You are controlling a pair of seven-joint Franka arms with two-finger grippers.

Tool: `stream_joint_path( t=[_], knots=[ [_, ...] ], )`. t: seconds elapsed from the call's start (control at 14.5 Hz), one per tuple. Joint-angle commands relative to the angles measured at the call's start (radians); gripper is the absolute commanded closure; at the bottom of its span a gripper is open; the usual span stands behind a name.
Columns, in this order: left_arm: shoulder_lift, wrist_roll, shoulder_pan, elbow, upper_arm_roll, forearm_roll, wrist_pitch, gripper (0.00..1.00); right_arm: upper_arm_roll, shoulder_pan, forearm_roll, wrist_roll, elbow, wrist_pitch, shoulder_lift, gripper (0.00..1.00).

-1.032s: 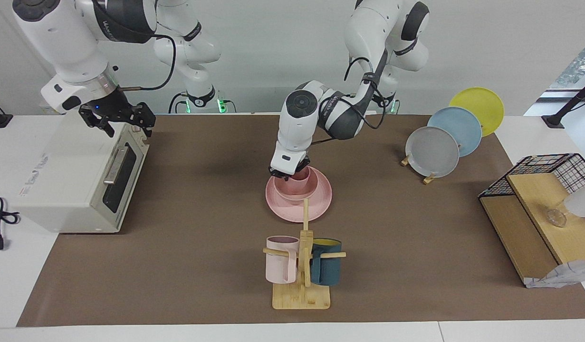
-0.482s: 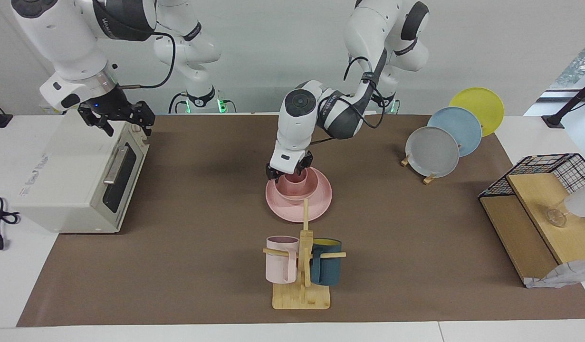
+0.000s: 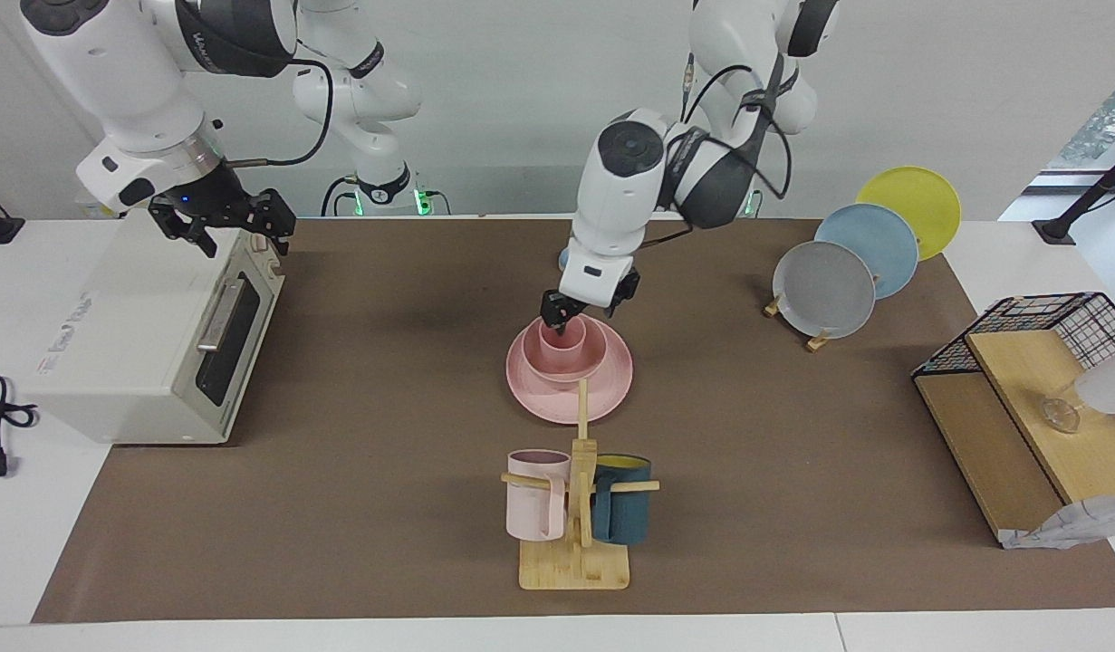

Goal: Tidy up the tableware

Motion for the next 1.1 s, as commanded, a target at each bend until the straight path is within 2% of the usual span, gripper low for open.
stream_joint_path(
  t=[0.0, 0.34, 0.55, 0.69, 1.03],
  knots=[
    [-0.084, 0.140, 0.103, -0.031, -0.001, -0.005, -0.072, 0.10, 0.018, -0.026, 0.016, -0.029, -0.002, -0.011, -0.012, 0.00],
    [-0.116, 0.587, 0.358, -0.032, -0.001, 0.007, -0.180, 0.09, 0.013, -0.023, 0.021, -0.018, -0.002, -0.006, -0.015, 0.00],
    [-0.133, 0.770, 0.462, -0.057, 0.002, 0.008, -0.181, 0.02, 0.008, -0.023, 0.021, -0.020, -0.008, -0.006, -0.021, 0.00],
    [-0.151, 0.876, 0.498, -0.089, 0.002, 0.008, -0.163, 0.00, 0.008, -0.022, 0.022, -0.021, -0.010, -0.008, -0.021, 0.00],
    [-0.153, 0.873, 0.503, -0.084, 0.002, 0.008, -0.169, 0.00, 0.008, -0.022, 0.022, -0.023, -0.011, -0.012, -0.022, 0.00]
  ],
)
